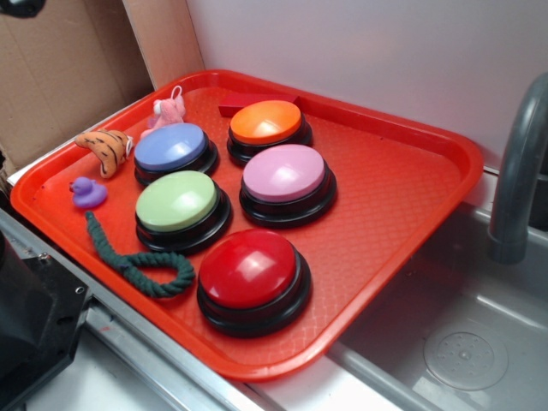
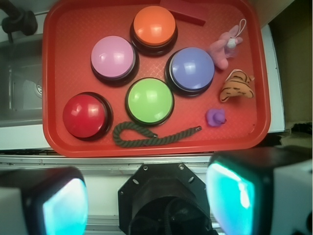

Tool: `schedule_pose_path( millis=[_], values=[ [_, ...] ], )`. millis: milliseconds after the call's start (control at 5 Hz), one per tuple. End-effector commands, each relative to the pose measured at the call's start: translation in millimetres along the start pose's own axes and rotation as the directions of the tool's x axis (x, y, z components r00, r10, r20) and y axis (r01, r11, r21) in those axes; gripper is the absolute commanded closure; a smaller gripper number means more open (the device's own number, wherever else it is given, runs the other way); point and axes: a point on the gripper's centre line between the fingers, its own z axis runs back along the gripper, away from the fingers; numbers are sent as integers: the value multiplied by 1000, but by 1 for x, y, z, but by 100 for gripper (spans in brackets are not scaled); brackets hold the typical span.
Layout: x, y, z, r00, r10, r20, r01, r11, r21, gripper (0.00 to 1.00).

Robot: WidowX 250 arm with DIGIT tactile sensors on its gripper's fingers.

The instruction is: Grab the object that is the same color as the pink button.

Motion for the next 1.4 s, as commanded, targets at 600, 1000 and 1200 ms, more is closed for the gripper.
schedule_pose_path(
  millis=[600,1000,1200],
  values=[
    [62,55,-46,863,496,91,-501,865,33,0],
    [100,118,-109,754,645,126,-655,753,60,0],
    [109,137,-140,726,676,125,-686,724,71,0]
  ],
)
